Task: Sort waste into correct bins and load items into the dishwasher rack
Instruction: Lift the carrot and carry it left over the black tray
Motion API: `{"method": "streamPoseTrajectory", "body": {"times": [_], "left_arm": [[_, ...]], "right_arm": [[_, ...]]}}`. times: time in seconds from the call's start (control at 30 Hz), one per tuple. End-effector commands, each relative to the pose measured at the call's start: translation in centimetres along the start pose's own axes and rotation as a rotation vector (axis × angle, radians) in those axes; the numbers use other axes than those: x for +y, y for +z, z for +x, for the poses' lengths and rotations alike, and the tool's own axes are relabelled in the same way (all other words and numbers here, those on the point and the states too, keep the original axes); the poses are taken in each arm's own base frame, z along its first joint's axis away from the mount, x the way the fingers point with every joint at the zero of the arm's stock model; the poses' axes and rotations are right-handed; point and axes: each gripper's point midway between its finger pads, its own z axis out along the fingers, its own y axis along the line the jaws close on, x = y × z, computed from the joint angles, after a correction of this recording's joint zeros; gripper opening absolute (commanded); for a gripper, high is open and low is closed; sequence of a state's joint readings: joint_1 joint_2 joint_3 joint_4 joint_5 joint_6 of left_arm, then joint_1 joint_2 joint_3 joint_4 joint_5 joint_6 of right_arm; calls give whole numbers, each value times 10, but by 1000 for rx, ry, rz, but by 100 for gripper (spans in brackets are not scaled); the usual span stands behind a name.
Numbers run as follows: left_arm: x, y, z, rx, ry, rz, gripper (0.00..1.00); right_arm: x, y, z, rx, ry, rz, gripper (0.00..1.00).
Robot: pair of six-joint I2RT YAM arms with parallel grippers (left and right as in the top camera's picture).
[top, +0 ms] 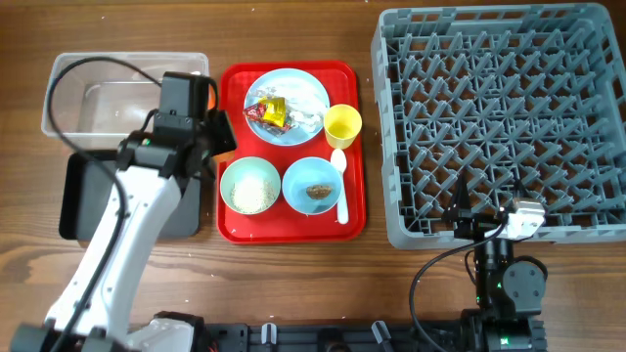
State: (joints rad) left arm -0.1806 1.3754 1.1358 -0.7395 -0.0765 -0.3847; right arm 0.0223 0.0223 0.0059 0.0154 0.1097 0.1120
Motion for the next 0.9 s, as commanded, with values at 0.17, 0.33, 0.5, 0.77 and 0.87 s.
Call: {"method": "streamPoseTrajectory", "body": {"times": [0.17,0.33,0.5,0.77,0.87], "left_arm": [[83,-41,-9,-67,-313,-185,24],[152,-49,7,-12,-484,-329,24],[199,-52,20,0,-636,-394,22],[214,-4,55,29,-800,-224,23],[217,14,66,24,-850,-217,23]], "right_arm": [[-3,0,-1,-4,8,14,100],[-3,0,-1,-4,8,14,100],[-3,0,-1,-4,8,14,100],[-3,0,-1,-4,8,14,100],[-3,0,-1,-4,8,14,100]]}}
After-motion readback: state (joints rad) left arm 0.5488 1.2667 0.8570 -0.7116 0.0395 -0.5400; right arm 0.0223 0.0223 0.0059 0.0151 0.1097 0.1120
